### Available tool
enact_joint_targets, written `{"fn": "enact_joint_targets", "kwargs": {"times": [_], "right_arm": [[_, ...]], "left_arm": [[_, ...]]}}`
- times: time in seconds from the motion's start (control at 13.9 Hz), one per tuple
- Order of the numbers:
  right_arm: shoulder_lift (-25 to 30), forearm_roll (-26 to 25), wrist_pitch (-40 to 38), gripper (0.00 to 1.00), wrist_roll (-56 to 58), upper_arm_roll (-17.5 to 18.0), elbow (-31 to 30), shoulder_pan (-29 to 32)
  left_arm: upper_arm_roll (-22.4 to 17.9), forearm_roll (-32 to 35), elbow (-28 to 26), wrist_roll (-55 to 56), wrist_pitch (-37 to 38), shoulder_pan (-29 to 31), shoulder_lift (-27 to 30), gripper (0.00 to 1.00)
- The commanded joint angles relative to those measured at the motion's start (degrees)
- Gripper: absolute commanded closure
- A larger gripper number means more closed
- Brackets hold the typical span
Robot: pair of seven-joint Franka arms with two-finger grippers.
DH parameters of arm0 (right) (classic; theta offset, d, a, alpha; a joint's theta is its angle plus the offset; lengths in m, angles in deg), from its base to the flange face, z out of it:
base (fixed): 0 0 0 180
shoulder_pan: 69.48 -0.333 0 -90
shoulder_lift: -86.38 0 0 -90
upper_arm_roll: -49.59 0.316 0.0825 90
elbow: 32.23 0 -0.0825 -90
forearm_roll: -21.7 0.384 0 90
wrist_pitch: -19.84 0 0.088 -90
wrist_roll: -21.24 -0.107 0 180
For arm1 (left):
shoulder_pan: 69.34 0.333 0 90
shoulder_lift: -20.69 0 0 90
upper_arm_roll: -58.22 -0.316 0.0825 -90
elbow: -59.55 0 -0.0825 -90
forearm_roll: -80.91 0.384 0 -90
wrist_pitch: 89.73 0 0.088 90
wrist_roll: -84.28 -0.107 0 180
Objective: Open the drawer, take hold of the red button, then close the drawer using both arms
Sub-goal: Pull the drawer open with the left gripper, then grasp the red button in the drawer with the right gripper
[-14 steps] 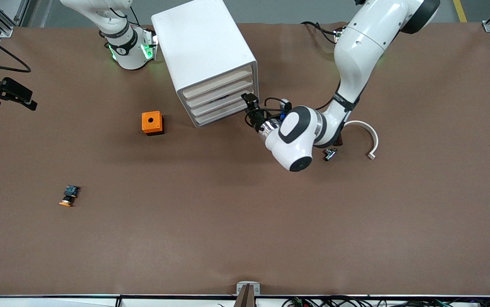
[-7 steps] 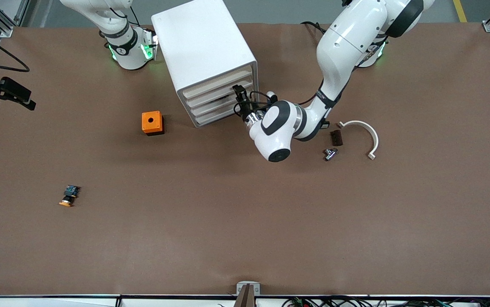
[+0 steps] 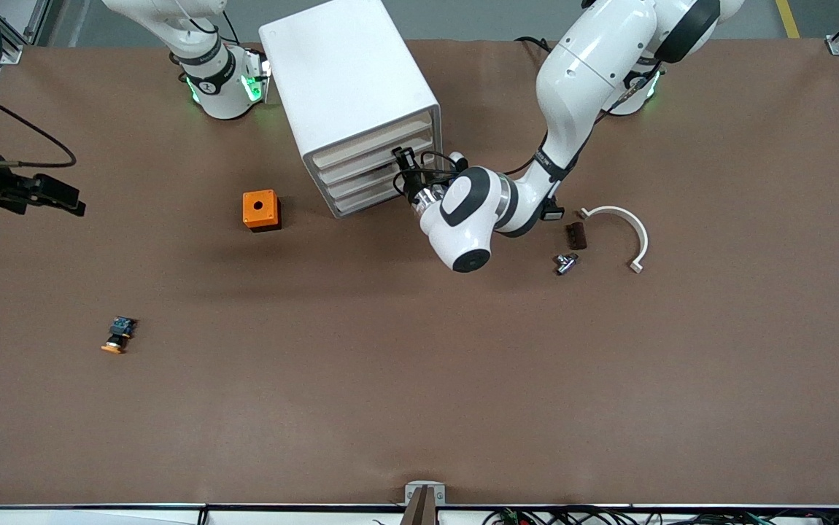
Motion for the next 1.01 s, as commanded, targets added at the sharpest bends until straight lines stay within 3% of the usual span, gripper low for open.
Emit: {"fn": "enact_joint_targets", "kwargs": {"times": [0.0,0.22,0.36,0.5,0.57,0.79,0.93], "right_arm": [[-4.8,-1.5,-0.6,0.00,1.1,0.1,3.0,0.7],[-5.4,-1.8,0.2,0.00,-3.0,0.1,3.3,-0.2],[-5.4,-0.8,-0.2,0.00,-17.7,0.6,3.2,-2.0],[-5.3,-0.6,-0.1,0.00,-30.7,0.7,2.7,-9.1],[-5.0,1.1,0.3,0.00,-38.0,0.7,2.1,-11.5],[-4.9,3.7,3.5,0.00,-52.8,0.7,0.7,-20.0],[-4.9,5.3,7.3,0.00,-61.4,0.7,-0.2,-24.6]], "left_arm": [[-1.4,-0.4,1.6,-2.7,-0.8,0.9,-0.2,1.00],[-2.7,-0.3,4.2,-4.9,-0.7,5.4,-0.2,1.00],[-2.7,-0.4,5.1,-8.3,-0.8,8.9,-0.2,1.00],[-2.7,-0.7,5.7,-11.1,-0.8,11.0,-0.2,1.00],[-2.7,-0.8,5.8,-12.1,-1.0,11.1,-0.4,0.88],[-2.7,-0.8,5.7,-12.3,-1.4,11.1,-0.2,0.11],[-2.7,-0.4,5.7,-12.4,-1.4,11.4,0.1,0.01]]}}
